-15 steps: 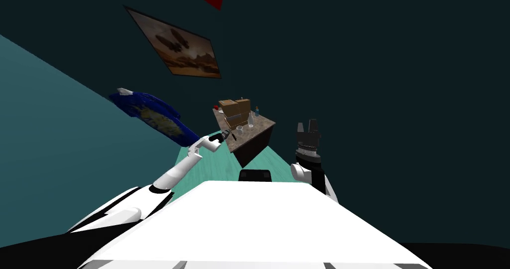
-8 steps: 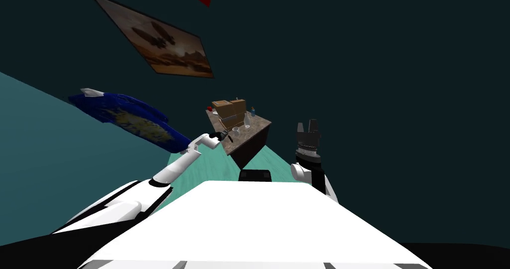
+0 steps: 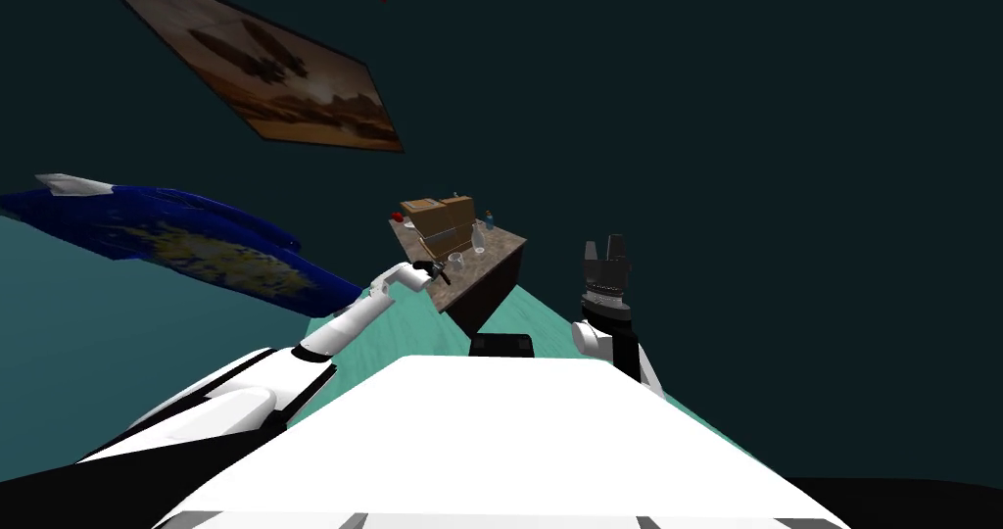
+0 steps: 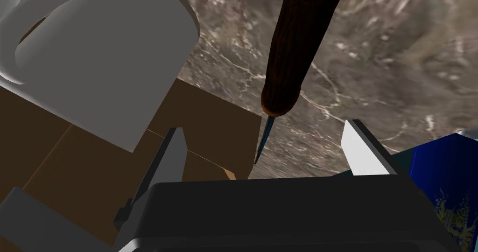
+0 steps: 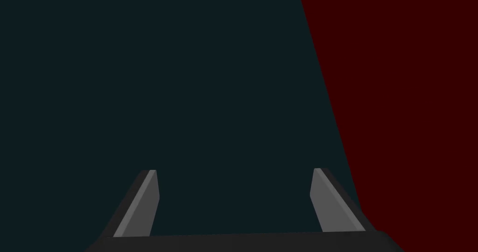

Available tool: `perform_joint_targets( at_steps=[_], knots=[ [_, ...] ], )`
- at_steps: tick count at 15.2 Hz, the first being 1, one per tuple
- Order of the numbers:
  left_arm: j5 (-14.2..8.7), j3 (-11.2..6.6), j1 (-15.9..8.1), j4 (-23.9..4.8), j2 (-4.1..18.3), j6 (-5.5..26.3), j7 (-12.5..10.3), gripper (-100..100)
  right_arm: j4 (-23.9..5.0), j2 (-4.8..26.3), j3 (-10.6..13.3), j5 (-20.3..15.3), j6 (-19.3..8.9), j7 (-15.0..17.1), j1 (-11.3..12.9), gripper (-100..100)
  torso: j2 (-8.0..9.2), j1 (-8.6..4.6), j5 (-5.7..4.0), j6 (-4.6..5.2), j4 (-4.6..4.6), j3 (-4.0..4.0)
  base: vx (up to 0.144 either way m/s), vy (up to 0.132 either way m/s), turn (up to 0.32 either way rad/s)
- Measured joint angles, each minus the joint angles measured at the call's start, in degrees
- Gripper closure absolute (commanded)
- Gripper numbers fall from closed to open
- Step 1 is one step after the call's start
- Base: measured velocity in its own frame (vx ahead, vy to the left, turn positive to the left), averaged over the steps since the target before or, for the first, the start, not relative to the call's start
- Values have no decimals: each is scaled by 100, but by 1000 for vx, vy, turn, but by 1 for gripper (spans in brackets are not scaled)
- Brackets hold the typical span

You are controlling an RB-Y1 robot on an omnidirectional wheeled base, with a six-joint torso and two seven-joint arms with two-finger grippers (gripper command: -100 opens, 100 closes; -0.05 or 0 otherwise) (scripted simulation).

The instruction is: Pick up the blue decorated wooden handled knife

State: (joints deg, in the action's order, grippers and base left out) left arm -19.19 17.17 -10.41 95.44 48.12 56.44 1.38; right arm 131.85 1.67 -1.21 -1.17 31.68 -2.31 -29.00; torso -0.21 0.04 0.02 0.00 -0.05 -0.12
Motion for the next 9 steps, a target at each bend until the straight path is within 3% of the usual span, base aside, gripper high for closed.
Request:
perform_joint_targets(
  at_steps=[7,8,9],
  knots=[
    [89,-48,-74,-492,-162,-216,72,-100,0,0,0,0,0,0,0,0,14,6,1,0,4,9,-9,14,-77],
    [94,-49,-78,-513,-169,-234,77,100,0,0,0,0,0,0,0,0,14,5,1,-1,4,8,0,0,0],
    [93,-49,-78,-512,-168,-235,77,100,0,0,0,0,0,0,0,0,13,3,0,-2,4,8,-4,3,20]
  ],
)
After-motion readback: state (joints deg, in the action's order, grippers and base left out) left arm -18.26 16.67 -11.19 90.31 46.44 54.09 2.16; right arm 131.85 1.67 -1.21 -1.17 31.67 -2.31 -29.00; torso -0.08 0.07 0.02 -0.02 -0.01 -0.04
